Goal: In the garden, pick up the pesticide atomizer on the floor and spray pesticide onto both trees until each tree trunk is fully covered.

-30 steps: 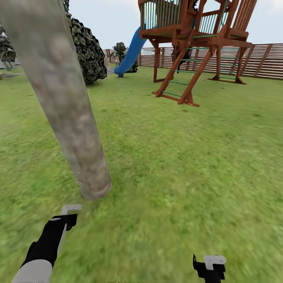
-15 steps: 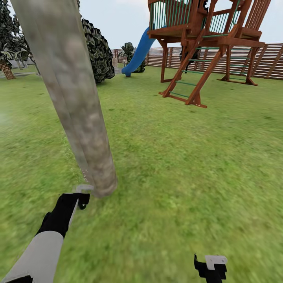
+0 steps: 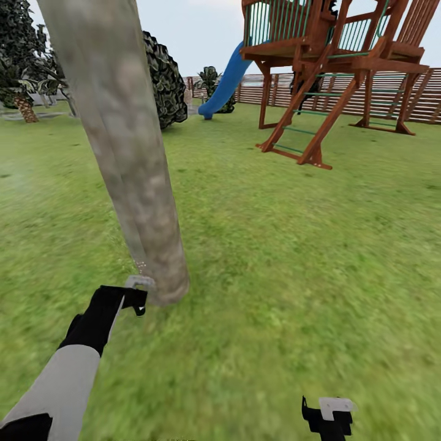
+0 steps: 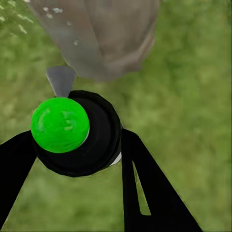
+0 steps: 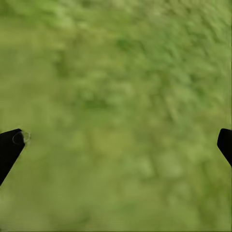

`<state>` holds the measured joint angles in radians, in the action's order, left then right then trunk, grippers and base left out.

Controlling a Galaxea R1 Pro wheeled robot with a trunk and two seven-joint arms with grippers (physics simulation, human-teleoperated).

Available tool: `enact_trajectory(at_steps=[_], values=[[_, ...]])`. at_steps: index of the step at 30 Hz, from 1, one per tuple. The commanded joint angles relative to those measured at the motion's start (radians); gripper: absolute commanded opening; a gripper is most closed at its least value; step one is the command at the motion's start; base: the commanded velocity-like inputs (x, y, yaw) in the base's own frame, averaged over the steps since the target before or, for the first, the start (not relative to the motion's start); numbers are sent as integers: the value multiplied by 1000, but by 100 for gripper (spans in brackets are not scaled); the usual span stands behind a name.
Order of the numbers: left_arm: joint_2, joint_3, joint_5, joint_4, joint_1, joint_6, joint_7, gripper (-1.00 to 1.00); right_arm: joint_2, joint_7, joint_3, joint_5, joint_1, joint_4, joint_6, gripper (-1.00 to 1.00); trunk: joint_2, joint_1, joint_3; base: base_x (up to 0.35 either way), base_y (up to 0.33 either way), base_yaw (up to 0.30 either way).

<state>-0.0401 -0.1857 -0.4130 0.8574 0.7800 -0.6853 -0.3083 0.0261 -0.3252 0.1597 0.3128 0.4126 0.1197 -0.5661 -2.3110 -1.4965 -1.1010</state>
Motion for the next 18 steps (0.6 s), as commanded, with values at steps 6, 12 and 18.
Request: enact_trajectory(at_steps=[6, 12, 18], values=[[-83, 1, 0, 20, 70, -25, -2, -100, 1, 0, 1, 0, 0, 0, 0, 100, 0, 0, 0, 0, 0, 97], [-101, 53, 5, 86, 111, -94, -10, -100, 5, 0, 1, 0, 0, -2, 0, 100, 0, 0, 0, 0, 0, 1], [-110, 60, 6, 87, 100, -93, -100, -100, 5, 0, 1, 0, 0, -2, 0, 100, 0, 0, 0, 0, -96, 0]])
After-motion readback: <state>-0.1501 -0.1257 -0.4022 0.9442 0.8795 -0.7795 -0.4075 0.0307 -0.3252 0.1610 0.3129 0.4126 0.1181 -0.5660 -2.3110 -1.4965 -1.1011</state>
